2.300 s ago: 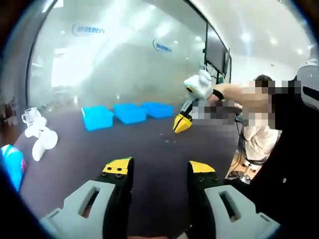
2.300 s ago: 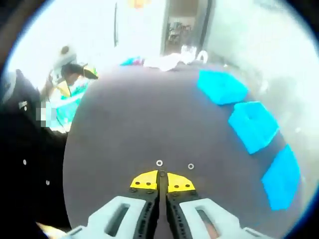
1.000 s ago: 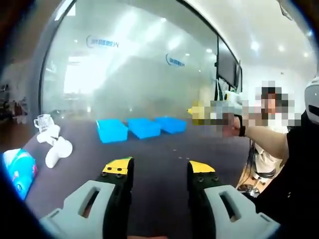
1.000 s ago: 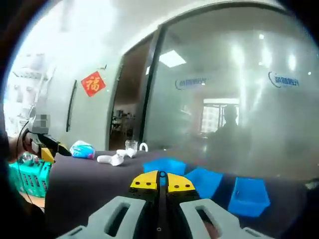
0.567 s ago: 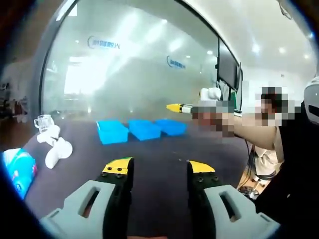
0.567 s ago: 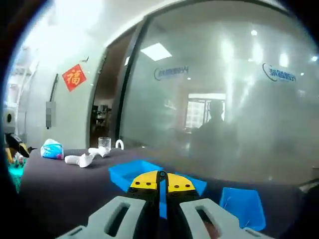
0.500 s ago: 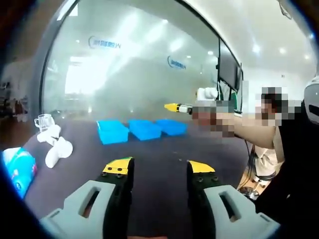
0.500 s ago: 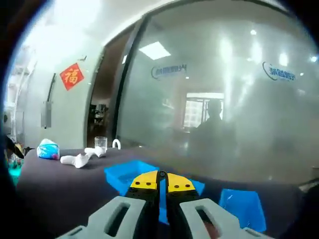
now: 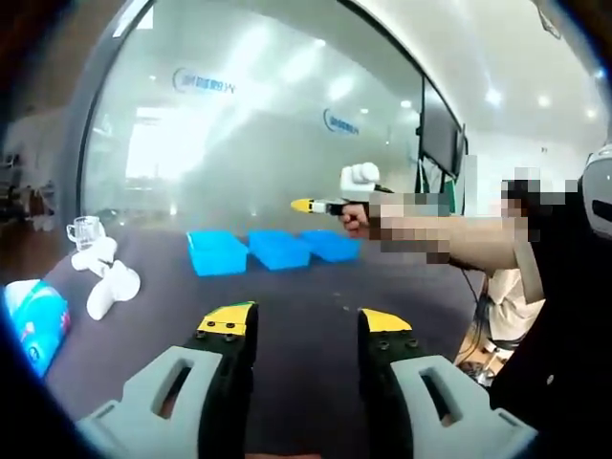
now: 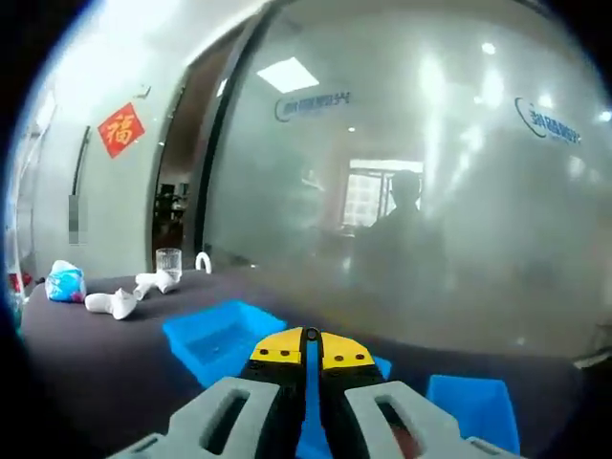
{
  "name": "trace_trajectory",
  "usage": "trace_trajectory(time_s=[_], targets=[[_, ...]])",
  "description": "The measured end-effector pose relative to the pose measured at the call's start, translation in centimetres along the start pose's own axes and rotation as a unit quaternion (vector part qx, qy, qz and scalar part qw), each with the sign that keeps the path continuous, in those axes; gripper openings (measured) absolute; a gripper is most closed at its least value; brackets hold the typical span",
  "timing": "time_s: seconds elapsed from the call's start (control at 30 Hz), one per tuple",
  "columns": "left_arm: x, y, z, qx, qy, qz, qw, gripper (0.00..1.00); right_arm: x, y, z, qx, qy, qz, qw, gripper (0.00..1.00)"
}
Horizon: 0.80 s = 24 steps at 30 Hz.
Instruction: Sort the screws, nuts, and washers into the corresponding bins
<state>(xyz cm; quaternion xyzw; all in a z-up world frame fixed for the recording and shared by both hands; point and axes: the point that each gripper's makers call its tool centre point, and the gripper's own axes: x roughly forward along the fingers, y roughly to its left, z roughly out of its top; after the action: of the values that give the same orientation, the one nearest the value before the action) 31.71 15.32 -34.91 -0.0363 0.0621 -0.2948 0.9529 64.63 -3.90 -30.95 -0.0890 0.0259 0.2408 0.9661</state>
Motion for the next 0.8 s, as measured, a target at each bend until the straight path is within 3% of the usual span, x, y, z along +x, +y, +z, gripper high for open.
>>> trace_trajectory(time_s=[0.43, 0.5, 0.6, 0.8], targets=[[-0.1, -0.1, 0.2, 0.0, -0.001, 0.001, 1.0, 0.41, 0.3, -0.1, -1.2, 0.0, 0.01, -0.013, 0.9999, 0.02], [-0.1, -0.1, 0.2, 0.001, -0.001, 0.001, 1.0, 0.41, 0.3, 0.0, -1.2, 0.0, 0.008, -0.014, 0.9999, 0.07], [-0.1, -0.1, 0.2, 0.001, -0.001, 0.002, 1.0, 0.41, 0.2, 0.2, -1.2, -0.009, 0.003, -0.016, 0.9998, 0.24], [-0.3, 0.0, 0.2, -0.001, -0.001, 0.003, 1.0, 0.41, -0.3, 0.4, -1.1, -0.006, 0.001, -0.011, 0.9999, 0.25]])
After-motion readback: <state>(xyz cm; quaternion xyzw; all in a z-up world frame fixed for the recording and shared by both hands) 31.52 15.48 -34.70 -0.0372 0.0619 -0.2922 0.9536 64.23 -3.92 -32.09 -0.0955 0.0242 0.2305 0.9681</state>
